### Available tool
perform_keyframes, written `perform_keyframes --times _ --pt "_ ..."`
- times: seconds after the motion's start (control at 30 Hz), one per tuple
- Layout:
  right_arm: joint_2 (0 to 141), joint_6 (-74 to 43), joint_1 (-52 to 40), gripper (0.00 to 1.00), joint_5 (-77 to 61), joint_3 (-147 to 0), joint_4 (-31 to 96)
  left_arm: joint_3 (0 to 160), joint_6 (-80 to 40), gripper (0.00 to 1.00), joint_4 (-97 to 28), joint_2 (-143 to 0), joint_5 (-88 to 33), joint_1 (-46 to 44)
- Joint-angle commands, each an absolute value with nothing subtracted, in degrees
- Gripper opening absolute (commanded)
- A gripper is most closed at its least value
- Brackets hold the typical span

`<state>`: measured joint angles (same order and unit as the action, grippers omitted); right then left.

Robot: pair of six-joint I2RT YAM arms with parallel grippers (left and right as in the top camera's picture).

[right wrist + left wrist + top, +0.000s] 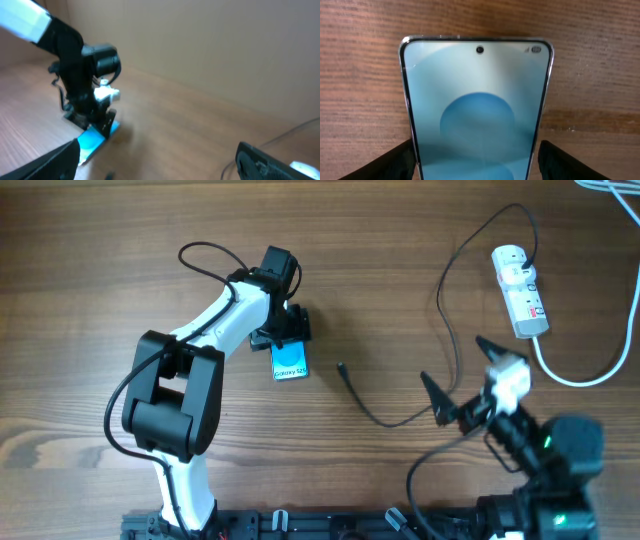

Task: Plug charger to phone and switch on socket
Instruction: 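Move the right gripper from rest toward the phone held by left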

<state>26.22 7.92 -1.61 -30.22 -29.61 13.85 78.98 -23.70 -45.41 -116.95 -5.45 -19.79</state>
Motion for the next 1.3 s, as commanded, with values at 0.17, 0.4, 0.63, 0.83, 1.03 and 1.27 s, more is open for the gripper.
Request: perform_keyframes --times 0.17,0.4,0.63,0.83,1.03,1.27 --pt "55.59 -2.28 -1.52 1.00 -35.38 -54.33 26.00 77.82 -26.15 0.78 -46.22 -118.89 -1.41 -22.24" --pt "66.96 -11.33 -1.52 0.91 -45.50 -54.30 28.27 77.78 -26.13 0.78 -46.00 -118.96 -1.41 -23.46" --pt "76.42 -8.03 -3.73 1.00 -38.48 -54.26 34.41 77.78 -26.13 0.69 -45.30 -118.96 -1.39 -23.11" --pt "85.38 -10.81 -9.67 1.00 -38.39 -53.98 28.60 77.78 -26.11 0.67 -45.39 -118.96 4.75 -21.96" --pt "94.52 -14.17 -18.35 1.00 -39.24 -54.00 20.05 77.78 -26.13 0.68 -45.80 -118.96 8.62 -20.21" --pt "96.42 -17.47 -24.43 1.00 -38.35 -54.15 9.21 77.78 -25.89 0.76 -44.60 -118.96 6.26 -18.00"
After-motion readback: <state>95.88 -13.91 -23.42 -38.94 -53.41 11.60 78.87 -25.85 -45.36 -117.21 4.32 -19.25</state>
